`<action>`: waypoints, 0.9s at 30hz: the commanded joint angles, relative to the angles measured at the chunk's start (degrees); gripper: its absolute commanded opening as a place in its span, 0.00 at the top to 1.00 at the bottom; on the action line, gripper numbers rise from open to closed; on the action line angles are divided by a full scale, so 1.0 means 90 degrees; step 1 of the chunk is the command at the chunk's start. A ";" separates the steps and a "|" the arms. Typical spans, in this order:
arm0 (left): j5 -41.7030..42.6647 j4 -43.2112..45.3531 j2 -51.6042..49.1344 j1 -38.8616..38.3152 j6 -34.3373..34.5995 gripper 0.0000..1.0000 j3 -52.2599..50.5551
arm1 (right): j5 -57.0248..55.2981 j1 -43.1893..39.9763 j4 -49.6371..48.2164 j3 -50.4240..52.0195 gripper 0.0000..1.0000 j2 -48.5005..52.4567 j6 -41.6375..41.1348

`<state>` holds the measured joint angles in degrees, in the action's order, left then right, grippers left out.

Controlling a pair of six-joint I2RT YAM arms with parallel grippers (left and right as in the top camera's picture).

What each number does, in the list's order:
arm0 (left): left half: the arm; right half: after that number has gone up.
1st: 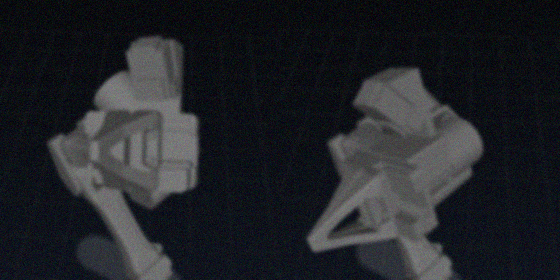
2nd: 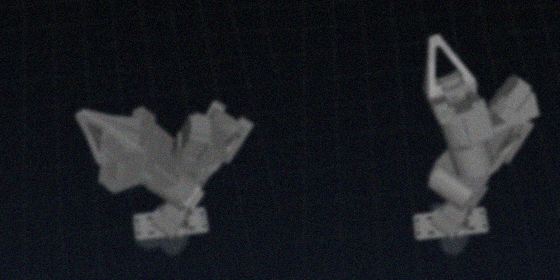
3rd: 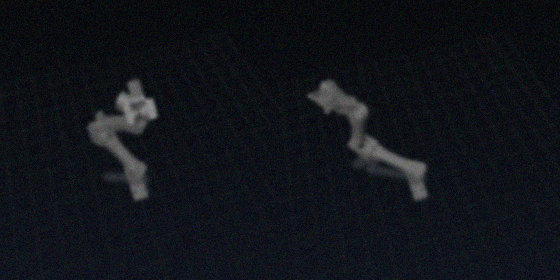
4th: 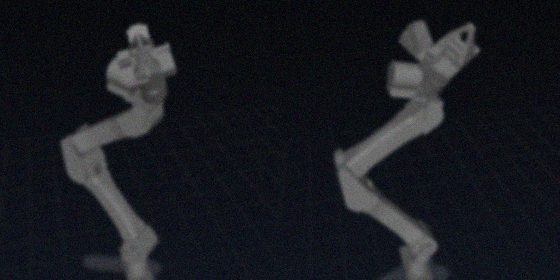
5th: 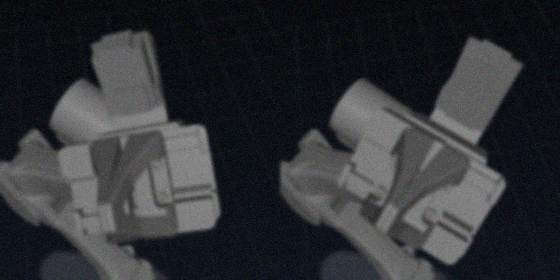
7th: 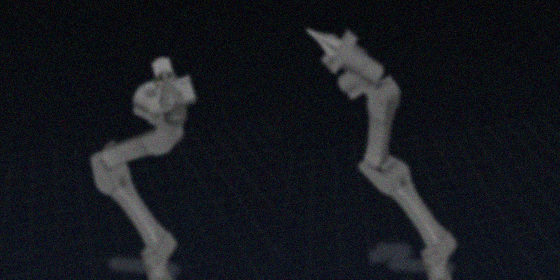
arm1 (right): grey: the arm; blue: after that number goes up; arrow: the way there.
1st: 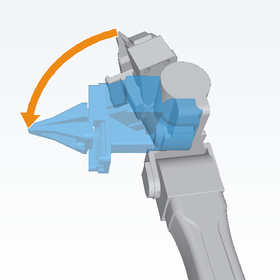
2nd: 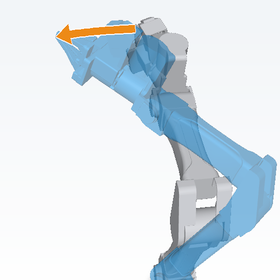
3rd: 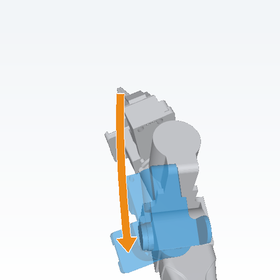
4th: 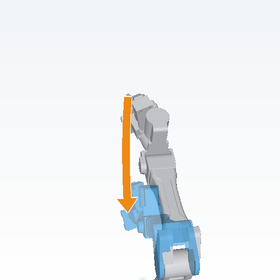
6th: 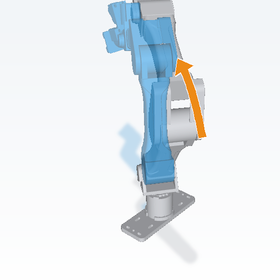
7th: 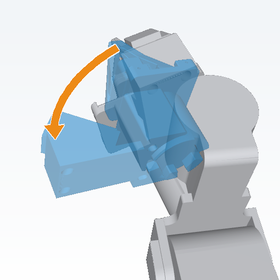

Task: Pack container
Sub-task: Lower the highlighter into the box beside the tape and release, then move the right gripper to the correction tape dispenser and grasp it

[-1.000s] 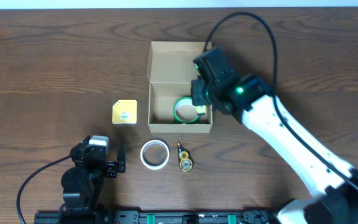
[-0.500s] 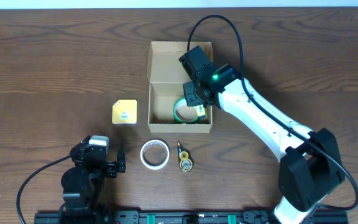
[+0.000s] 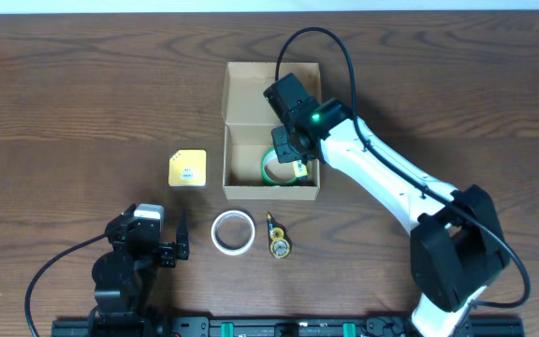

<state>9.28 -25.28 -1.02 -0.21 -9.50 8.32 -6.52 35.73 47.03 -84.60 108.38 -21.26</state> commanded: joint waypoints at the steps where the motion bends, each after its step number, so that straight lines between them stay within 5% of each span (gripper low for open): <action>1: 0.0075 -0.0019 0.0000 0.0022 -0.0090 0.05 -0.0109 | -0.0117 0.0078 -0.0012 -0.0087 0.77 0.0041 0.0090; 9: 0.0075 -0.0019 0.0000 0.0022 -0.0090 0.05 -0.0112 | -0.0138 0.0083 -0.0010 -0.0090 0.54 0.0029 0.0134; 17: 0.0073 -0.0019 0.0000 0.0022 -0.0090 0.05 -0.0109 | -0.0277 0.0202 0.0121 -0.0712 0.53 -0.0469 0.0347; 23: 0.0073 -0.0019 0.0000 0.0022 -0.0090 0.05 -0.0109 | -0.0284 0.0818 0.1576 -0.1066 0.30 -0.1498 -0.0194; 27: 0.0075 -0.0019 0.0000 0.0022 -0.0090 0.05 -0.0109 | -0.0682 0.1440 0.2844 -0.1037 0.18 -0.2096 -0.1396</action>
<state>9.28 -25.26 -1.02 -0.21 -9.50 8.32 -10.20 47.16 71.57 -93.80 90.52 -27.35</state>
